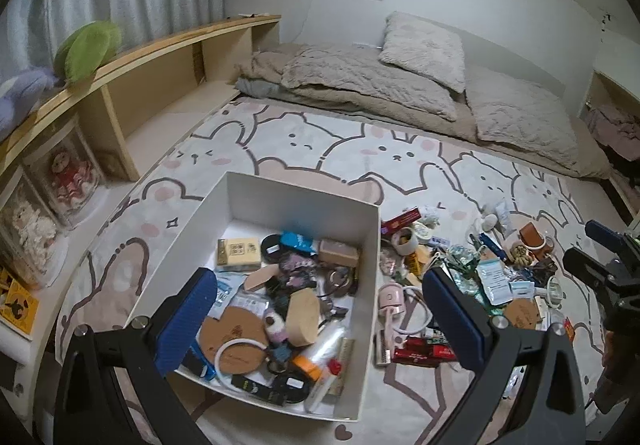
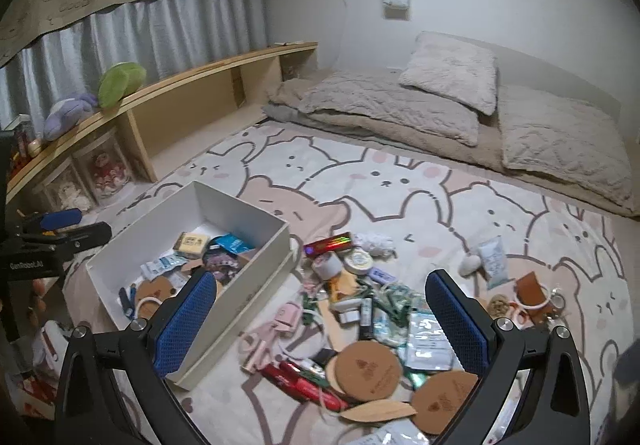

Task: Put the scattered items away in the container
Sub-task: 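Move both open tools away from the box toward the scattered items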

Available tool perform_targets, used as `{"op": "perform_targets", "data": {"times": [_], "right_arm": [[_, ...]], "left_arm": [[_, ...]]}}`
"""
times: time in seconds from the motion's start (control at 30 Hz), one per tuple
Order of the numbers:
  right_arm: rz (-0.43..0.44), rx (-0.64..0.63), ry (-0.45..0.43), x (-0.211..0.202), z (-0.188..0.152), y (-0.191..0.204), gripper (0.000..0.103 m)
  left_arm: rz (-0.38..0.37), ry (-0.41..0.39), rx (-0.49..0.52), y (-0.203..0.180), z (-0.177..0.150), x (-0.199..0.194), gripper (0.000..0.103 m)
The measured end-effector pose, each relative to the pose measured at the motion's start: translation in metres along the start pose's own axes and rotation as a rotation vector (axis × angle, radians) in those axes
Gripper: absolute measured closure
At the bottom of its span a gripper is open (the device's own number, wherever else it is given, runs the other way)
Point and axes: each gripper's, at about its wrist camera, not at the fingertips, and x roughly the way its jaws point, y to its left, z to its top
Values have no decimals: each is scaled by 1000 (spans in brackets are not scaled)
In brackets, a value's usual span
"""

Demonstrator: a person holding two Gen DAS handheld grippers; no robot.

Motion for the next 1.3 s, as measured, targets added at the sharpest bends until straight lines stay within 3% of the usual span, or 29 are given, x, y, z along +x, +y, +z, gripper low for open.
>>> {"op": "perform_targets", "data": {"times": [0.93, 1.3], "right_arm": [[-189, 77, -26, -56, -30, -106, 0], [-190, 92, -19, -64, -40, -121, 0]], "left_arm": [[-89, -38, 61, -82, 15, 7, 0], [-123, -33, 83, -112, 17, 14, 0]]}}
